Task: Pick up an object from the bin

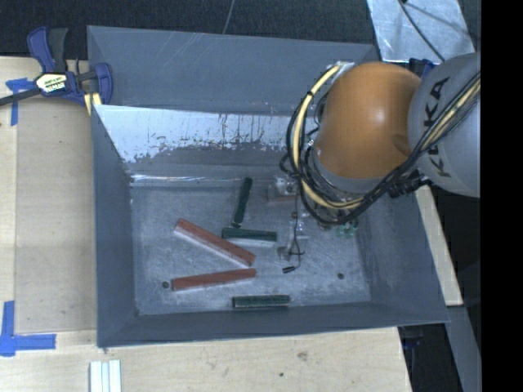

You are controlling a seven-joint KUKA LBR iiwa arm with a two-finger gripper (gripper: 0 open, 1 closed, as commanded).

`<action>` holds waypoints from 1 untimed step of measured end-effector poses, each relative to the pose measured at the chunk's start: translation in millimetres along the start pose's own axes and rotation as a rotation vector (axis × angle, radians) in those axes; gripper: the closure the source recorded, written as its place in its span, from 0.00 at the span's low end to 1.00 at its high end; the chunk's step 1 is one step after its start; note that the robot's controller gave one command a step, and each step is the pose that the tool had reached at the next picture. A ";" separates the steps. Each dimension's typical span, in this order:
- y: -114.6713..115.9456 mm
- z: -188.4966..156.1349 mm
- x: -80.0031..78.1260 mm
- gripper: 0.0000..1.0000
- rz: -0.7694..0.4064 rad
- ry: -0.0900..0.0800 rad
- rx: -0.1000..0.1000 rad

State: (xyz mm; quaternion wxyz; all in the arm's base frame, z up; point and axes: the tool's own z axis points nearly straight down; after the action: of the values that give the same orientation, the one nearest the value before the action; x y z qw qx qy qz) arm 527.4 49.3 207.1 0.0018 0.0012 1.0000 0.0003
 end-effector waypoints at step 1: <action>0.0 0.2 -0.3 0.00 0.000 0.000 0.000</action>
Offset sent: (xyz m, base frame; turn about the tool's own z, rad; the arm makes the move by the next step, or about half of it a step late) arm 0.0624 -0.0016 -0.1248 0.0338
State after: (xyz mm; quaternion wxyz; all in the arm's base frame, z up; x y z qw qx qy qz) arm 527.7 49.3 206.9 0.0019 0.0012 1.0000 0.0003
